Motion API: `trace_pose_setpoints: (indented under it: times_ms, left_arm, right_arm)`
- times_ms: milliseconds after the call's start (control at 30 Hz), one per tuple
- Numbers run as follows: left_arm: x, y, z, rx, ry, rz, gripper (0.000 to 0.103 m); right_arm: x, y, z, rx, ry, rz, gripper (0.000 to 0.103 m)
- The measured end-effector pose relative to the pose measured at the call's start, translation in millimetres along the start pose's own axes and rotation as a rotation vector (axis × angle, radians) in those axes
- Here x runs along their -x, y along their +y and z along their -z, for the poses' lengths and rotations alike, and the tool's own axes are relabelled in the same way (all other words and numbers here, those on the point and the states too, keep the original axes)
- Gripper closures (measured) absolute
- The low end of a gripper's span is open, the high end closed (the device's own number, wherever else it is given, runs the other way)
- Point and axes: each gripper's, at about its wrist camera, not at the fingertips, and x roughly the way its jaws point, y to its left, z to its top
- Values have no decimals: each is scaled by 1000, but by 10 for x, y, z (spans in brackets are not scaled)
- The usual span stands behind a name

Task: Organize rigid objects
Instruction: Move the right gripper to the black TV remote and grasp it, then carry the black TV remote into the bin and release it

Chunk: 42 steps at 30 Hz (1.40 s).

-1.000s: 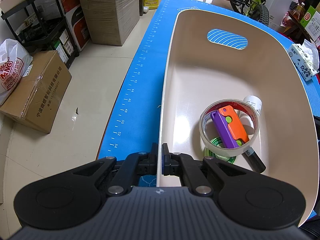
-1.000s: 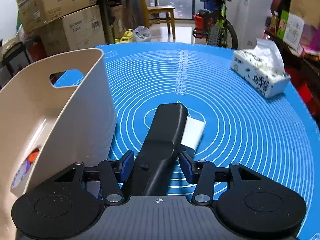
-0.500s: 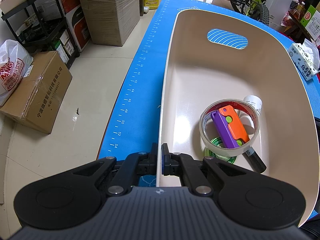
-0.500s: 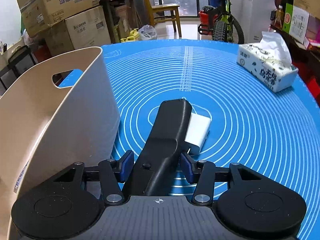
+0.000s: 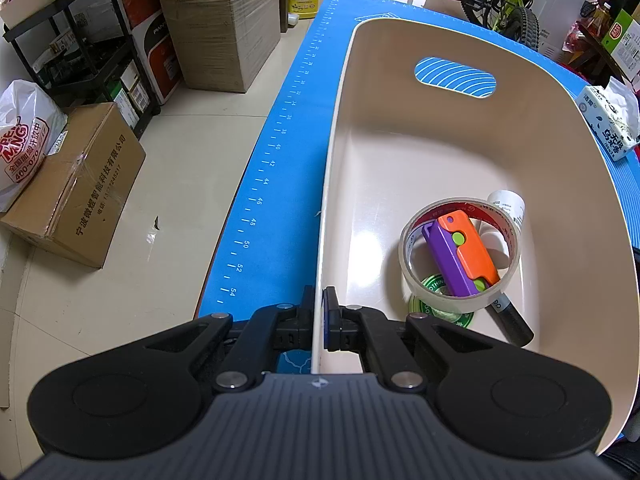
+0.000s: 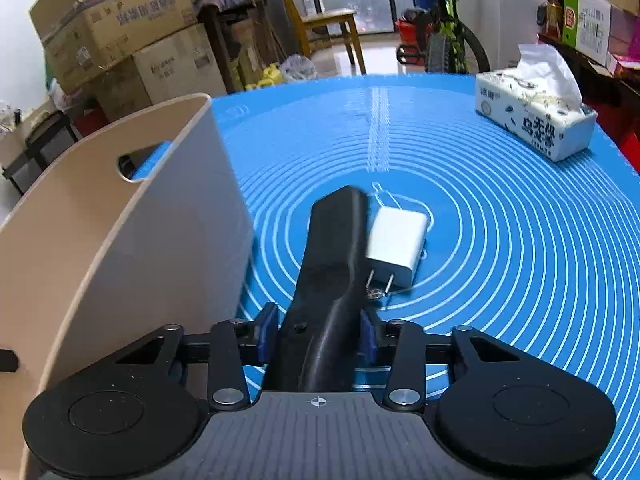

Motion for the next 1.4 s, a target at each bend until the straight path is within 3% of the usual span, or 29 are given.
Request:
trace_pose_setpoints:
  times_ms: [33,100,200,767,1233,1400]
  left_arm:
    - [0,1,0,0,0,0,98]
    - [0,0,0,1,0,0,98]
    - [0,1,1,1,0,1,98]
    - [1,-12,1,3,-1,3,98]
    - [6,-11,-3,6,-1,6,98]
    - [7,-8,-1,7,0,6,98]
  right_arm:
    - [45,9,-15,5,-18,-15,72]
    - [79,55,-53,26,-17,-29,74]
    - [62,140,-29,90,-3,-28,74]
    - [-64,52,-42,53,44,-70,73]
    - [410,-43,-104,69,-65,26,74]
    - [684,-52,-256,61,-108,13,74]
